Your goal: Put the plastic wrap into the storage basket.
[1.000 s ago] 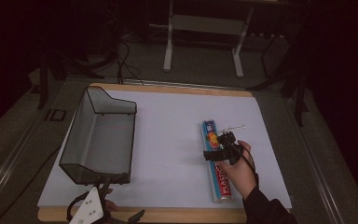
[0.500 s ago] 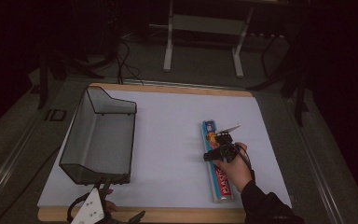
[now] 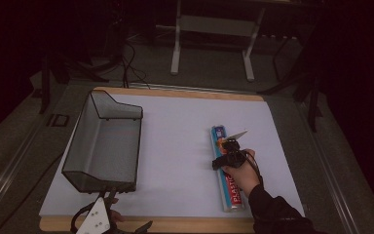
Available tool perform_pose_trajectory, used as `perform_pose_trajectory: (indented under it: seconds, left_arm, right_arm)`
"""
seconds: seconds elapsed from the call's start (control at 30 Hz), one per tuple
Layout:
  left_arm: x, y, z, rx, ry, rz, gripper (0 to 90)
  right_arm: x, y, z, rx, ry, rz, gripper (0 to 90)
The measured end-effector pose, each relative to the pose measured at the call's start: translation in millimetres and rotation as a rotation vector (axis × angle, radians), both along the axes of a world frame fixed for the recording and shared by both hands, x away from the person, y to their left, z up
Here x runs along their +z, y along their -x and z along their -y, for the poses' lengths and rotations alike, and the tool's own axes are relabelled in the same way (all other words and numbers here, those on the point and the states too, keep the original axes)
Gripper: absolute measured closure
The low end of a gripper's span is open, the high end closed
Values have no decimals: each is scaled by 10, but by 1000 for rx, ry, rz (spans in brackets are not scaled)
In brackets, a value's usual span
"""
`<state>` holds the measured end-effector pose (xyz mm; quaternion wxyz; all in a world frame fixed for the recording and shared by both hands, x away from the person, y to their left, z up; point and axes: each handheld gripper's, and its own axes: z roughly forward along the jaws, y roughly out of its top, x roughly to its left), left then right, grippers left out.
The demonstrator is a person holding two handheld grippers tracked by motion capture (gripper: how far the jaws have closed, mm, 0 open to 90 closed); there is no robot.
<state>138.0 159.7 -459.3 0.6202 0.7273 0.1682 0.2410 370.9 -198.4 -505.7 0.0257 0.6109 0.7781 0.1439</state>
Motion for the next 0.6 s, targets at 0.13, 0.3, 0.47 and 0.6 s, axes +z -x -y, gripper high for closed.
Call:
perform_pose_trajectory:
  seconds: [0.13,0.3,0.47,0.6]
  left_arm:
    - [-3,-1,9,0,-10,2,6]
    - [-8,-6,16,1,-12,3,6]
    - [-10,-4,19,3,-17,5,5]
    - [-12,-8,18,3,-16,2,6]
  right_arm:
    - [5,5,9,-32,-11,3,298]
    - [12,4,90,-56,-68,-4,309]
    - [23,9,133,-56,-113,-22,312]
    - [41,15,161,-54,-147,-31,314]
